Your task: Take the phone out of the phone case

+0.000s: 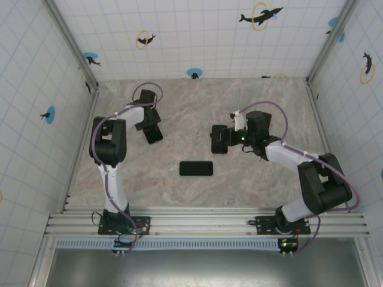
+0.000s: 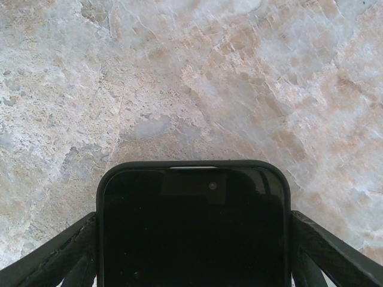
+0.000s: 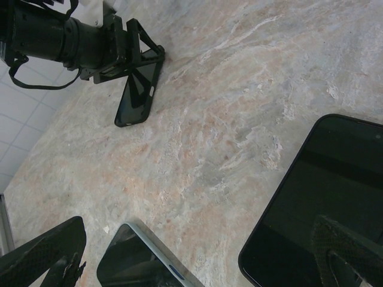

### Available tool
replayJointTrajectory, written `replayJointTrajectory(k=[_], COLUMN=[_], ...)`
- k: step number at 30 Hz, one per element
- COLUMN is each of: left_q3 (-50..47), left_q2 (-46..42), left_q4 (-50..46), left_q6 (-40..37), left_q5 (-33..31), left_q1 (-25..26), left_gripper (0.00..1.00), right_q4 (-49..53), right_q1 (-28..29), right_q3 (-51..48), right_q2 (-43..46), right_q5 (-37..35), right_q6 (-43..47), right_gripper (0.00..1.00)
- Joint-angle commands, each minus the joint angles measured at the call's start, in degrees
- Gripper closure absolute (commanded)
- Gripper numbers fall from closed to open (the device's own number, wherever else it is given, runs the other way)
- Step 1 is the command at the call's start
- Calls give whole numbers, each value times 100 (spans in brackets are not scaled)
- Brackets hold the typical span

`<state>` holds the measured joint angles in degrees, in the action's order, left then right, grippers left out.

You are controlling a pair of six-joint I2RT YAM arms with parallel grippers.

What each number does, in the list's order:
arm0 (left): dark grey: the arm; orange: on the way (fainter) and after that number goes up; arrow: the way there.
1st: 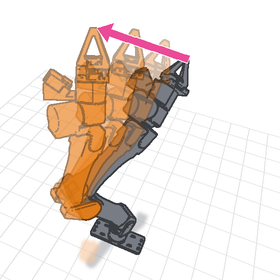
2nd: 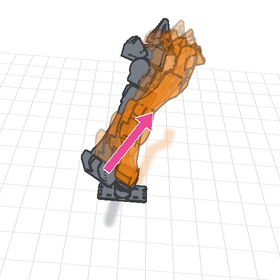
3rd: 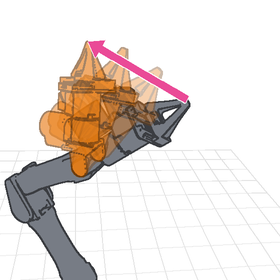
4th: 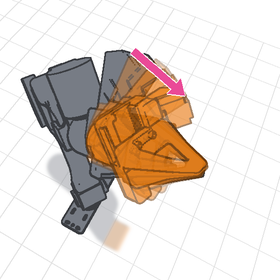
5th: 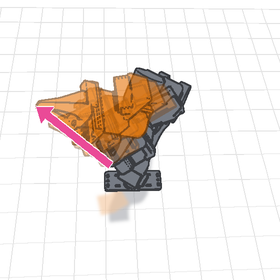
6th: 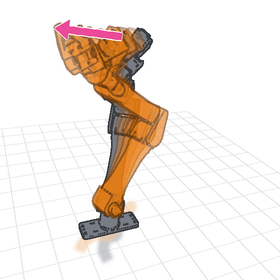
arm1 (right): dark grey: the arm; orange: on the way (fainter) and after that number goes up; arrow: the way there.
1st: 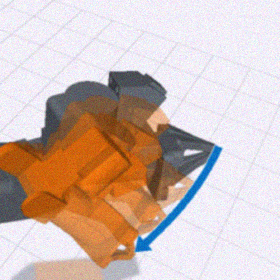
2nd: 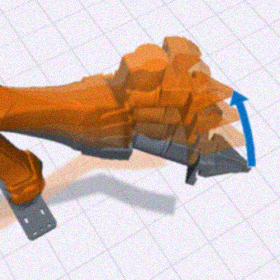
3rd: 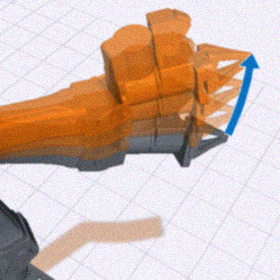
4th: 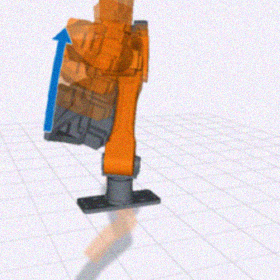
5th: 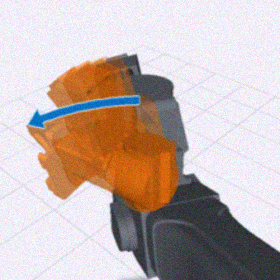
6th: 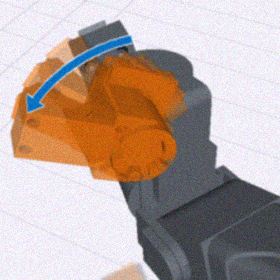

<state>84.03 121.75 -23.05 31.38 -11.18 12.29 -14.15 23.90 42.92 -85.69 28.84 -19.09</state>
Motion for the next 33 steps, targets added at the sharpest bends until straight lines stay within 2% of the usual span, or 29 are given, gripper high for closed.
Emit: replayJointTrajectory(k=[1,19,26,33], left_q3=[-218,-307,-418,-69], left_q2=[30,-1297,-1822,-2233], left_q4=[-270,-347,-395,-564], left_q6=[-10,93,63,200], left_q5=[334,451,435,602], left_q1=[-23,54,174,420], left_gripper=[33,34,34,34], right_q4=[-302,-865,-973,-1077], right_q1=[-23,226,469,747], right_q3=[-55,43,352,987], right_q2=[-112,-349,-608,-984], right_q5=[146,158,53,129], right_q6=[-159,-553,-435,-575], right_gripper=[1,1,1,1])
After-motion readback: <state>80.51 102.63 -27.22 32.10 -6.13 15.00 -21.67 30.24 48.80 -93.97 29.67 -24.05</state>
